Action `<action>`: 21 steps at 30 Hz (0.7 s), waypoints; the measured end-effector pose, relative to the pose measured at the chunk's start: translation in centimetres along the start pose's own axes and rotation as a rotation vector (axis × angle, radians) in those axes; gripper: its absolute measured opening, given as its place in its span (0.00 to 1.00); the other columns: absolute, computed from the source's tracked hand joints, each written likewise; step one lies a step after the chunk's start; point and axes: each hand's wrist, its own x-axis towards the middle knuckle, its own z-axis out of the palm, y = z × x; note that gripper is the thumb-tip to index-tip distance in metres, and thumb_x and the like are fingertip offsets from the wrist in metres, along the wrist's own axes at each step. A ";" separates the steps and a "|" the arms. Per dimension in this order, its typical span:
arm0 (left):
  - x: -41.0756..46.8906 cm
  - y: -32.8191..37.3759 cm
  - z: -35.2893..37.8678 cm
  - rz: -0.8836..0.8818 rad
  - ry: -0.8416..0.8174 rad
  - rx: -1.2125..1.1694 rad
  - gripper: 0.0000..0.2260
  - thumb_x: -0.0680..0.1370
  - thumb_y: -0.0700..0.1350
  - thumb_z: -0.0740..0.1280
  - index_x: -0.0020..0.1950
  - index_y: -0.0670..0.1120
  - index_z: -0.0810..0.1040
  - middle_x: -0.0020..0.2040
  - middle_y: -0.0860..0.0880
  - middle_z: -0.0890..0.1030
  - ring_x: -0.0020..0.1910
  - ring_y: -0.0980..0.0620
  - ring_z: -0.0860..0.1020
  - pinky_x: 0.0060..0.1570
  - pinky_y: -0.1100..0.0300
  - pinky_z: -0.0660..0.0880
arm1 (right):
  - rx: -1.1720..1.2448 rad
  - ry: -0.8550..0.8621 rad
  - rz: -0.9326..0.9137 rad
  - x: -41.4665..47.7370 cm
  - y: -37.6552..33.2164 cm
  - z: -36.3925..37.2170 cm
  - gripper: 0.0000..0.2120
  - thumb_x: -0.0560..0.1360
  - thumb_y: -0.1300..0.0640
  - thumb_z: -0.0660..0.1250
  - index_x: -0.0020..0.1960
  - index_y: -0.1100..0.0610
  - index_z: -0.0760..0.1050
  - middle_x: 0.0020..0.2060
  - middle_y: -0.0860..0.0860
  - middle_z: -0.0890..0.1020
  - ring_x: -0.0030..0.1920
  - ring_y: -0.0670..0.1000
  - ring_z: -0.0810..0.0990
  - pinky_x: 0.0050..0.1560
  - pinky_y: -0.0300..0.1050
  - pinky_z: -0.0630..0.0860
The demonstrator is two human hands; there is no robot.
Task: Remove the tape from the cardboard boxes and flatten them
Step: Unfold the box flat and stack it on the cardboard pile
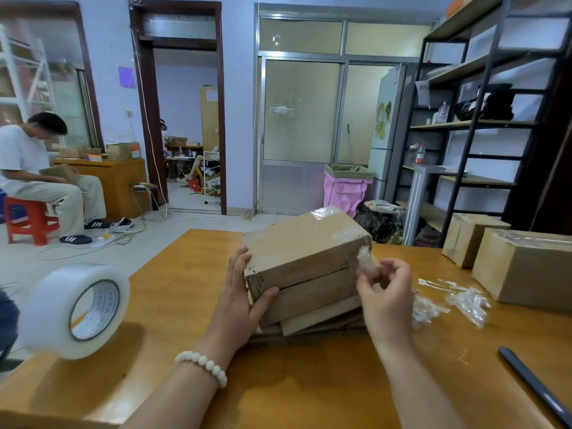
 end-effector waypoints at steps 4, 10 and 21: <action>0.0 0.2 0.1 0.005 -0.007 0.024 0.31 0.72 0.75 0.54 0.70 0.61 0.55 0.76 0.53 0.55 0.77 0.46 0.57 0.73 0.50 0.58 | -0.169 0.011 -0.034 0.9 0.8 -0.7 0.06 0.74 0.60 0.70 0.49 0.54 0.74 0.47 0.50 0.74 0.48 0.49 0.74 0.47 0.34 0.70; 0.1 -0.1 0.0 0.070 0.100 0.035 0.27 0.77 0.61 0.61 0.72 0.54 0.56 0.76 0.52 0.57 0.74 0.64 0.55 0.70 0.72 0.55 | -0.175 -0.172 -0.057 0.4 1.2 -0.4 0.04 0.76 0.61 0.64 0.48 0.56 0.69 0.45 0.47 0.74 0.38 0.45 0.74 0.34 0.34 0.71; 0.3 -0.8 0.5 0.182 0.240 0.432 0.24 0.75 0.55 0.62 0.68 0.46 0.65 0.75 0.41 0.56 0.76 0.37 0.50 0.71 0.38 0.55 | -0.064 -0.565 0.073 0.1 0.3 -1.1 0.11 0.77 0.65 0.64 0.52 0.49 0.71 0.49 0.43 0.80 0.49 0.40 0.78 0.47 0.32 0.74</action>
